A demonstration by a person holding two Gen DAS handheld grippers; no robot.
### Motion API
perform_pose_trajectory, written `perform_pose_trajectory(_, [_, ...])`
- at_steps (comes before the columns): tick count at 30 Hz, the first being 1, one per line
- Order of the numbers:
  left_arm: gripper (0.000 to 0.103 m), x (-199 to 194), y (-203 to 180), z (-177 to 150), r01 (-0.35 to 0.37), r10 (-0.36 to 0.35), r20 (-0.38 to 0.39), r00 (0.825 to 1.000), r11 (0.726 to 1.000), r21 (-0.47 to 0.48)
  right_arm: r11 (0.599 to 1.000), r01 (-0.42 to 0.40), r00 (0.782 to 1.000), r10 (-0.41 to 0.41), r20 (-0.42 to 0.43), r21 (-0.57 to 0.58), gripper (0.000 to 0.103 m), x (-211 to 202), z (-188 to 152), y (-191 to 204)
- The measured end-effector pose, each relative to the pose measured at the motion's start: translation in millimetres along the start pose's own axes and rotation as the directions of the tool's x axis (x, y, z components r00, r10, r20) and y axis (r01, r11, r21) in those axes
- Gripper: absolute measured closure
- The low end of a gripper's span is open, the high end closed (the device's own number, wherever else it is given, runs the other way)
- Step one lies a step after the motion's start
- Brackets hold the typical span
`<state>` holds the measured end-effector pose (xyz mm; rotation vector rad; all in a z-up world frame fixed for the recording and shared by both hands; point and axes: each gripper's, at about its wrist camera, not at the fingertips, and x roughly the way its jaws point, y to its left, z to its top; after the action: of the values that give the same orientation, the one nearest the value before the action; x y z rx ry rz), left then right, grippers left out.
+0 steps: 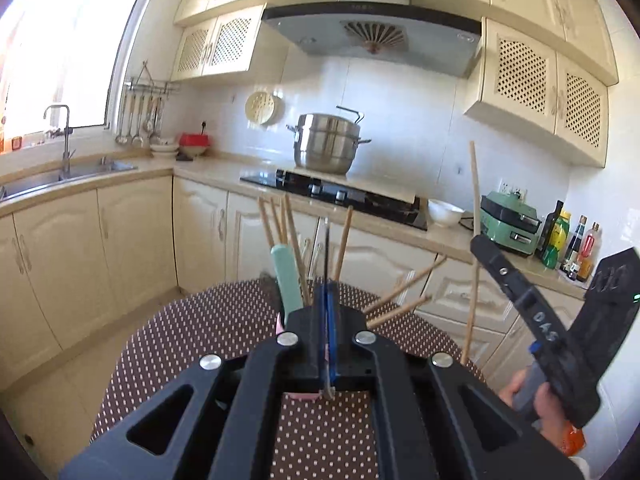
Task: Organize utensils
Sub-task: 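Lower the spoon into the pink cup and open the left tool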
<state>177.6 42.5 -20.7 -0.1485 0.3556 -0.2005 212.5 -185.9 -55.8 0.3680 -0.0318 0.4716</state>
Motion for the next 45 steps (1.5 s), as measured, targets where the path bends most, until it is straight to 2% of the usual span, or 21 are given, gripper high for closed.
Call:
perform_pose_trajectory(3, [0.102,4,-4,18,-0.008,0.008,0.027,1.000,1.000,0.012,0.999,0.004,1.000,-0.005,0.021,0.039,0.096,20,6,-14])
perform_pose_trajectory(9, [0.102,24,-2,34,-0.028,0.027,0.036,0.999,0.999,0.021,0.999,0.008,0.999,-0.009,0.033,0.034,0.096,65,6,-24])
perform_pose_trajectory(16, [0.102,59,11,32,-0.047,0.048,-0.024,0.999,0.999,0.023,0.997,-0.023,0.998,0.018,0.064,0.073,0.096,101,4,-33])
perform_pose_trajectory(19, [0.101,71,16,31,-0.030,0.031,-0.048,0.998,0.999,0.020,0.995,-0.043,0.997,0.037,0.072,0.091,0.096,109,6,-36])
perform_pose_trajectory(27, [0.097,95,17,23,-0.003,0.004,-0.081,0.997,1.000,0.011,0.993,-0.060,0.987,0.044,0.153,0.105,0.096,93,15,-32])
perform_pose_trajectory(29, [0.082,94,18,23,-0.006,0.006,-0.070,0.998,1.000,0.006,0.995,-0.055,0.982,0.039,0.185,0.085,0.096,82,20,-26])
perform_pose_trajectory(30, [0.068,92,18,22,-0.005,0.005,-0.061,0.998,1.000,0.004,0.996,-0.048,0.980,0.032,0.197,0.075,0.096,78,23,-24])
perform_pose_trajectory(31, [0.065,90,19,21,-0.001,0.001,-0.047,0.999,1.000,0.002,0.998,-0.035,0.977,0.023,0.213,0.055,0.096,72,26,-20])
perform_pose_trajectory(38, [0.063,69,18,29,0.021,-0.022,-0.009,1.000,0.999,-0.042,0.999,-0.004,0.958,0.017,0.285,-0.046,0.096,44,42,12])
perform_pose_trajectory(40, [0.059,61,16,32,0.016,-0.016,0.005,1.000,0.999,-0.047,0.998,-0.002,0.952,0.023,0.305,-0.068,0.096,36,46,23])
perform_pose_trajectory(45, [0.057,39,14,38,0.011,-0.009,0.045,0.999,0.999,-0.052,0.995,0.020,0.934,0.017,0.356,-0.099,0.096,14,54,46])
